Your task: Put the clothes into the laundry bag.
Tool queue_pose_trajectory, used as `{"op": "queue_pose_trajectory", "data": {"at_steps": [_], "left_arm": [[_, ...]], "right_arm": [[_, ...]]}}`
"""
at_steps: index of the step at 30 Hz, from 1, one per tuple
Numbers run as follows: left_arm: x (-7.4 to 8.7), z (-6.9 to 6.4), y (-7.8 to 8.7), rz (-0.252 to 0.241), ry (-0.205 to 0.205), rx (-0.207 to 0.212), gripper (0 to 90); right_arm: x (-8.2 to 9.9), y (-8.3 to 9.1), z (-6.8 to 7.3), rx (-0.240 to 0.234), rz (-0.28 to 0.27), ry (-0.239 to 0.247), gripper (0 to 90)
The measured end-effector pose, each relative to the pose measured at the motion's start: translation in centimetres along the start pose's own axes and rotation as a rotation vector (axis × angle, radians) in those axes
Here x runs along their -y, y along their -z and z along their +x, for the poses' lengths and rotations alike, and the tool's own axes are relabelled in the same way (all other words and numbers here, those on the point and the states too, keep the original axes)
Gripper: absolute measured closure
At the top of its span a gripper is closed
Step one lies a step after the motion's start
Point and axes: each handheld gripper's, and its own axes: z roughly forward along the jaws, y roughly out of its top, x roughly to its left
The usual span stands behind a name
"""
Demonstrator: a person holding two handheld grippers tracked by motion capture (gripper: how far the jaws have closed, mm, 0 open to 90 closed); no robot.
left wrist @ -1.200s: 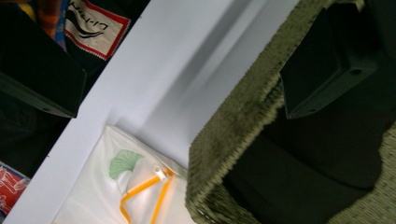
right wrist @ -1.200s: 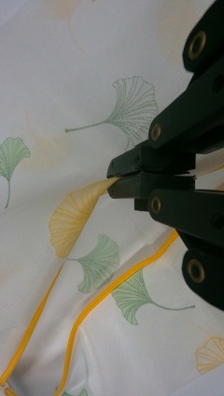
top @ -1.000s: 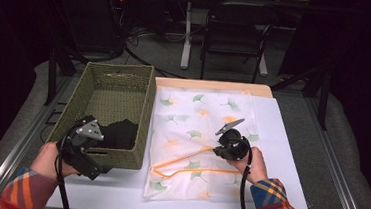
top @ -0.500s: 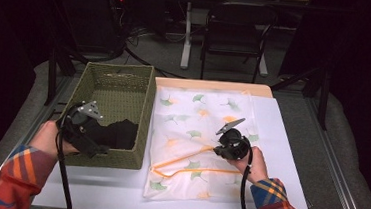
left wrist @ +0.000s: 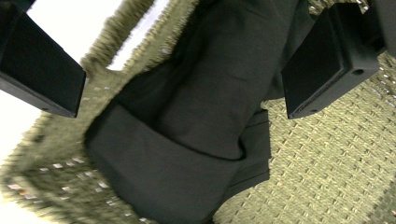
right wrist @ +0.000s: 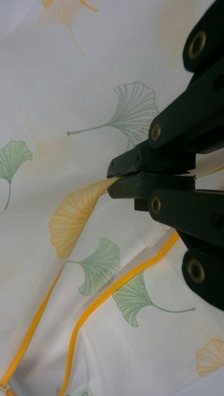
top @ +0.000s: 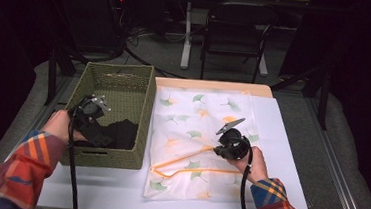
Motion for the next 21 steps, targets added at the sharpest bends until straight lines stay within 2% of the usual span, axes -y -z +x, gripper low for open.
{"op": "queue_pose_trajectory", "data": {"at_steps": [2,3,5,6,11,19,21], "left_arm": [[-0.1,0.4,-0.6,0.023,0.004,-0.001,0.0],[-0.2,0.5,-0.9,0.033,0.006,0.016,0.0],[-0.3,0.9,-1.5,0.052,0.006,0.014,0.0],[-0.3,1.0,-1.8,0.062,0.001,0.03,0.0],[-0.5,1.8,-3.3,0.108,0.008,0.033,0.5],[-0.7,2.5,-5.3,0.152,-0.001,0.071,7.8],[-0.8,2.6,-5.8,0.165,-0.004,0.066,12.4]], "right_arm": [[0.0,0.0,0.0,0.0,0.0,0.0,89.4],[0.0,0.0,0.0,0.0,0.0,-0.001,89.4],[0.0,0.0,0.0,0.001,0.0,-0.001,89.4],[0.0,0.0,0.0,0.001,0.0,-0.003,89.4],[0.0,0.0,0.0,0.001,-0.001,0.0,89.4],[0.0,0.0,0.0,0.002,0.0,-0.002,89.4],[0.0,0.0,0.0,0.002,0.0,0.0,89.4]]}}
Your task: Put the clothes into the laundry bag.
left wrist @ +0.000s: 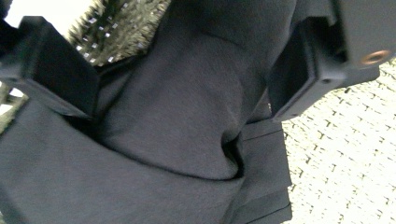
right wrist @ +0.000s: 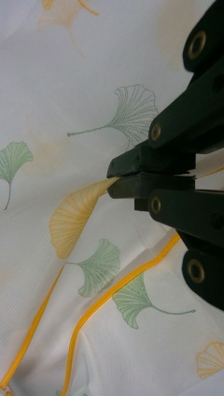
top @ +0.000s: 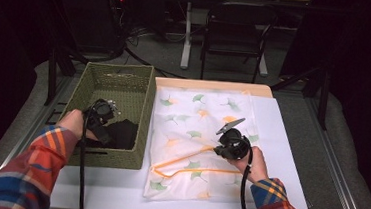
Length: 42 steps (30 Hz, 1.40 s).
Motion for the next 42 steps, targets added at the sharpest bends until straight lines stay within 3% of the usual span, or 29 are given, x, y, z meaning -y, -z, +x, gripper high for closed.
{"op": "queue_pose_trajectory", "data": {"at_steps": [8,15,18,24,35,39,42], "left_arm": [[-0.4,0.2,-1.3,0.028,-0.01,0.043,26.7],[-0.2,0.1,-1.5,0.029,-0.012,0.095,56.5],[-0.1,0.0,-1.6,0.027,-0.028,0.096,62.6],[-0.1,0.1,-1.4,0.027,-0.011,0.083,64.8],[-0.4,0.9,-1.1,-0.032,0.11,-0.004,65.0],[-0.5,1.0,-1.3,-0.024,0.101,0.002,61.9],[-0.5,0.9,-1.3,-0.015,0.077,0.017,50.2]], "right_arm": [[0.0,0.0,0.0,0.001,0.0,-0.001,89.4],[0.0,0.0,0.0,0.002,-0.001,0.001,89.4],[0.0,0.0,0.1,0.002,0.001,-0.005,89.4],[0.0,0.0,0.0,0.002,-0.001,0.001,89.4],[0.0,0.0,0.0,0.008,-0.002,-0.001,89.4],[0.0,0.0,0.0,0.009,-0.001,-0.001,89.4],[0.0,0.0,0.0,0.007,-0.002,-0.002,89.4]]}}
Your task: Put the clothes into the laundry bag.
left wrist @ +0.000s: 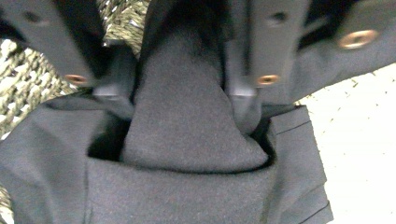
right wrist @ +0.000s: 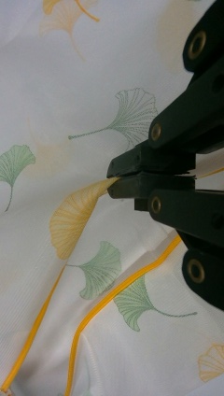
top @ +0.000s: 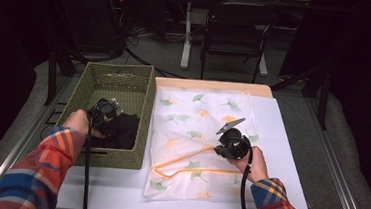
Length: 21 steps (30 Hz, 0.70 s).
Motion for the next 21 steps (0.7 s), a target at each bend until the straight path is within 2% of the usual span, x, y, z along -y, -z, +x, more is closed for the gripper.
{"op": "queue_pose_trajectory", "data": {"at_steps": [3,5,8,11,15,18,21], "left_arm": [[0.1,0.1,-0.1,0.004,-0.007,-0.003,38.6],[0.2,0.2,-0.2,0.011,0.004,-0.008,31.4],[0.2,0.4,-0.7,0.029,0.007,-0.001,25.3],[0.1,0.4,-1.3,0.061,-0.008,0.0,22.3],[-0.1,0.5,-1.9,0.06,-0.01,0.011,25.7],[-0.1,0.5,-2.0,0.059,-0.03,0.038,38.0],[0.1,0.4,-2.0,0.048,-0.025,0.049,49.4]], "right_arm": [[0.0,0.0,0.0,0.001,0.001,-0.001,89.4],[0.0,0.0,0.0,0.0,0.0,0.001,89.4],[0.0,0.0,0.0,0.0,0.001,0.0,89.3],[0.0,0.0,0.0,0.0,0.001,0.002,89.3],[0.0,0.0,0.0,0.0,-0.001,0.001,89.3],[0.0,0.0,0.0,0.001,0.0,-0.001,89.3],[0.0,0.0,0.0,0.002,0.0,0.001,89.3]]}}
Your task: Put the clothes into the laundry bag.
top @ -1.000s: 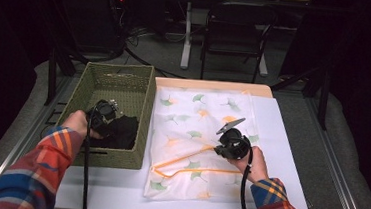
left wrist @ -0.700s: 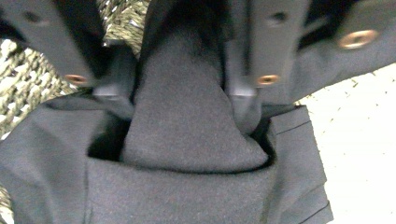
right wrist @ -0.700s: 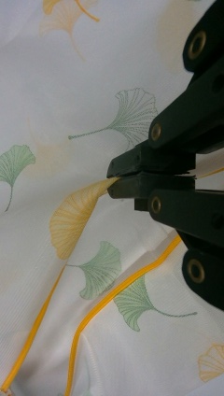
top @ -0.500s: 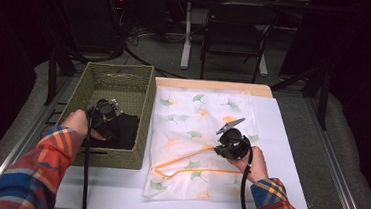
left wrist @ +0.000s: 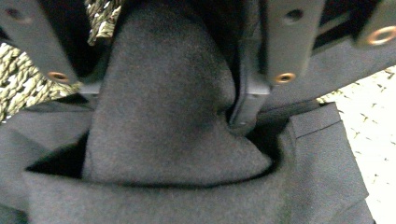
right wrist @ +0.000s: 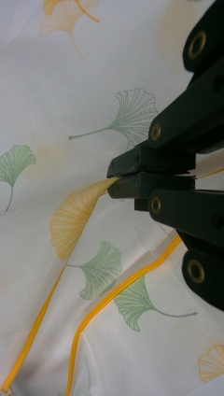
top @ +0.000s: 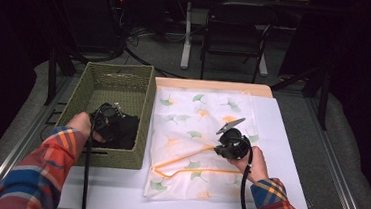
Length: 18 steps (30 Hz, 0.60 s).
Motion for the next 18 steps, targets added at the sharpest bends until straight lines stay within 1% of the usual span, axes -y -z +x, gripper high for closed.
{"op": "queue_pose_trajectory", "data": {"at_steps": [3,4,5,6,10,12,15,16,18], "left_arm": [[0.1,-0.1,0.3,-0.007,-0.015,-0.005,58.2],[0.1,-0.2,0.4,-0.004,-0.02,-0.004,60.2],[0.2,-0.2,0.5,-0.011,-0.017,-0.009,61.5],[0.2,-0.3,0.5,-0.014,-0.025,-0.01,62.3],[0.4,-0.3,0.8,-0.025,-0.024,-0.005,63.2],[0.5,-0.3,0.9,-0.039,-0.029,-0.006,63.2],[0.7,-0.5,1.3,-0.05,-0.041,-0.016,63.6],[0.8,-0.6,1.4,-0.053,-0.035,-0.015,63.7],[1.0,-0.7,1.7,-0.064,-0.044,-0.02,63.8]], "right_arm": [[0.0,0.0,0.0,0.0,-0.001,0.003,89.3],[0.0,0.0,0.0,0.001,-0.002,0.005,89.3],[0.0,0.0,0.0,0.001,-0.003,0.005,89.4],[0.0,0.0,0.0,0.001,-0.003,0.005,89.3],[0.0,0.1,0.0,0.0,-0.005,0.005,89.3],[0.0,0.1,0.0,0.002,-0.005,0.001,89.3],[0.0,0.1,-0.1,0.001,-0.006,0.001,89.3],[0.0,0.0,-0.1,0.0,-0.006,0.002,89.3],[0.0,0.0,-0.1,0.0,-0.006,0.003,89.3]]}}
